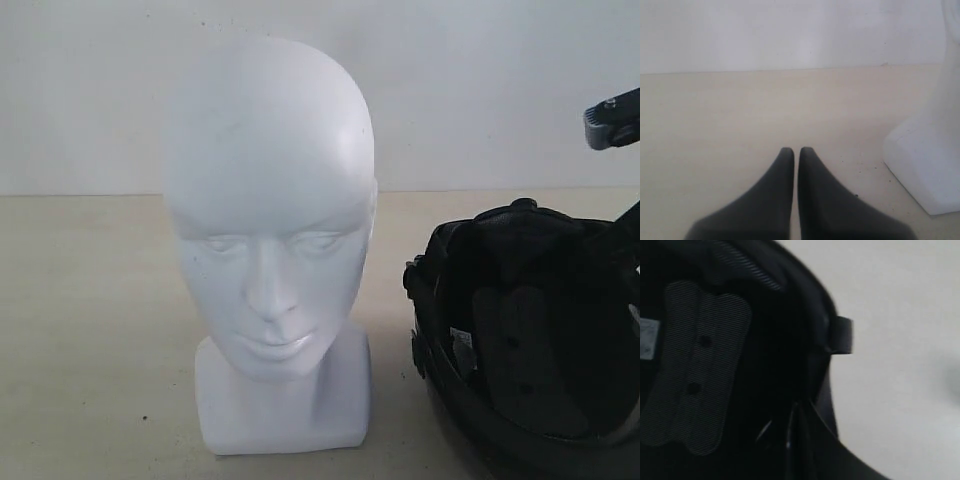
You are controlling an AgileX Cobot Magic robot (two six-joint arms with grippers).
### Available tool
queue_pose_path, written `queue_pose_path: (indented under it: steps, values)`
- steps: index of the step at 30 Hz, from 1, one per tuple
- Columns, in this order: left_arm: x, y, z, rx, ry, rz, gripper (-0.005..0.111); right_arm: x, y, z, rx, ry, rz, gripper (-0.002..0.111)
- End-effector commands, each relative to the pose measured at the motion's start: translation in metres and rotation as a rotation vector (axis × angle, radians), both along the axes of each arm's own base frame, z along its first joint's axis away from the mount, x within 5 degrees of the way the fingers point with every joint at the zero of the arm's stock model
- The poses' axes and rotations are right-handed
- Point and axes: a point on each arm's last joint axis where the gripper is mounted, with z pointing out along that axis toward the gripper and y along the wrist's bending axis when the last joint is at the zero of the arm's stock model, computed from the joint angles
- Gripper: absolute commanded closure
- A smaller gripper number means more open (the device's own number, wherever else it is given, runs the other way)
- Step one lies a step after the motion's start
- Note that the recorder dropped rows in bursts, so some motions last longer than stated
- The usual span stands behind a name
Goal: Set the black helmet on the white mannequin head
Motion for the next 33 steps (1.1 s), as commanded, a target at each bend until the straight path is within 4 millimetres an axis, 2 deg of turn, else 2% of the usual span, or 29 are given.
queue_pose_path:
  steps: [1,7,9,15,26,33]
  values:
    - [0.0,0.0,-0.001,-0.001,0.001,-0.004,0.102,-0.005,0.005,0.001,0.04,0.049,0.066,0.108]
    - [0.0,0.0,-0.001,-0.001,0.001,-0.004,0.102,0.006,-0.014,0.009,-0.166,-0.094,-0.013,0.108]
    - [0.0,0.0,-0.001,-0.001,0.001,-0.004,0.102,0.01,-0.014,0.007,-0.189,-0.105,-0.006,0.108]
    - [0.0,0.0,-0.001,-0.001,0.001,-0.004,0.102,0.025,-0.024,-0.009,-0.131,-0.067,-0.068,0.108]
    - [0.0,0.0,-0.001,-0.001,0.001,-0.004,0.102,0.031,-0.015,-0.01,-0.048,-0.115,-0.017,0.108]
    - [0.0,0.0,-0.001,-0.001,0.001,-0.004,0.102,0.046,-0.009,-0.022,-0.048,-0.06,-0.01,0.108]
